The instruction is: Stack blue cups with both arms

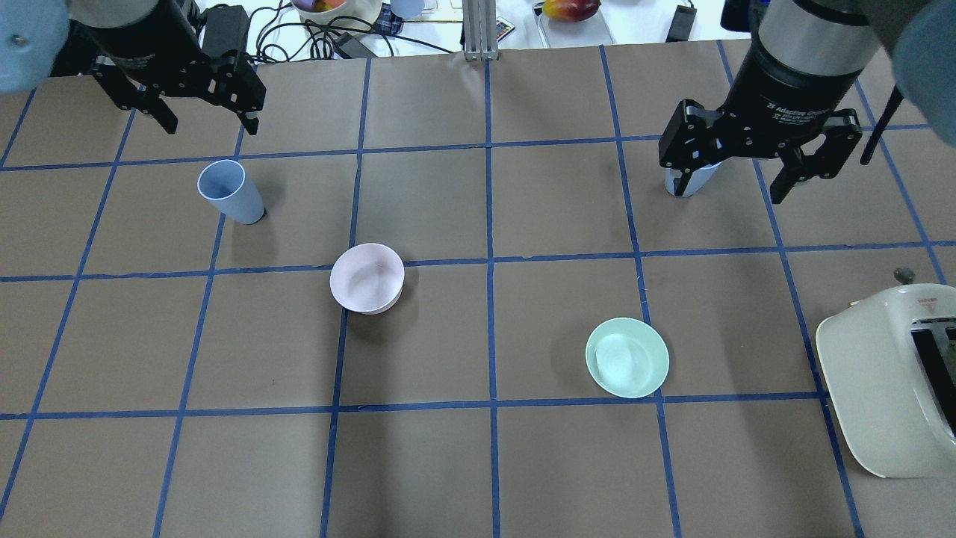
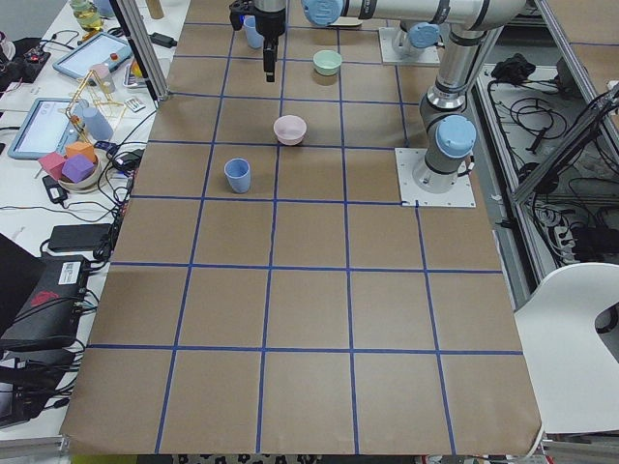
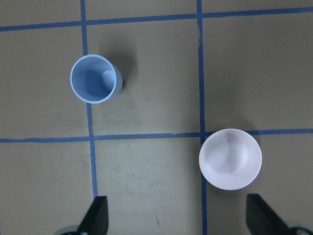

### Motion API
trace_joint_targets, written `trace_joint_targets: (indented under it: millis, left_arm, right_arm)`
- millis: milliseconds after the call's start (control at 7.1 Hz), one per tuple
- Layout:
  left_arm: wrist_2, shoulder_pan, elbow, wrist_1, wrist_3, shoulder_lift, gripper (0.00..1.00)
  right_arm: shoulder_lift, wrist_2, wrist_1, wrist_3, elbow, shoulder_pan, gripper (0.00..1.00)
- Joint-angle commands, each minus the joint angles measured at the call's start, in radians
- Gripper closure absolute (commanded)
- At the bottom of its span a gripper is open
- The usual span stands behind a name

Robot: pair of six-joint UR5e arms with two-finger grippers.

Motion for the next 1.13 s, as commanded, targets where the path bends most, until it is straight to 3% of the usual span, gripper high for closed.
trace_joint_targets:
  millis: [0, 141, 282, 423, 563, 704, 845, 986]
  left_arm:
    - [0.010, 0.020, -0.060, 0.270, 0.039, -0.195, 0.00]
    - [0.013, 0.040, -0.054, 0.290, 0.041, -0.254, 0.00]
    - [0.089, 0.052, -0.063, 0.328, 0.029, -0.308, 0.00]
    - [0.167, 0.052, -0.064, 0.337, 0.017, -0.337, 0.12]
    - [0.170, 0.052, -0.066, 0.339, -0.003, -0.350, 0.30]
    - [0.170, 0.052, -0.066, 0.339, -0.005, -0.359, 0.73]
    - [0.168, 0.052, -0.069, 0.339, -0.003, -0.361, 1.00]
    - [0.164, 0.052, -0.068, 0.341, -0.003, -0.362, 1.00]
  right_arm:
    - [0.003, 0.000, -0.001, 0.000, -0.004, 0.002, 0.00]
    - [0.003, 0.000, -0.003, -0.002, -0.004, 0.001, 0.00]
    - [0.005, -0.003, -0.009, -0.011, -0.004, -0.007, 0.00]
    - [0.008, -0.008, -0.009, -0.032, 0.003, -0.005, 0.00]
    - [0.011, -0.012, -0.009, -0.034, -0.003, -0.009, 0.00]
    - [0.014, -0.012, -0.010, -0.034, -0.001, -0.010, 0.00]
    - [0.015, -0.016, -0.010, -0.034, -0.004, -0.015, 0.00]
    - [0.022, -0.023, -0.015, -0.035, 0.005, -0.015, 0.00]
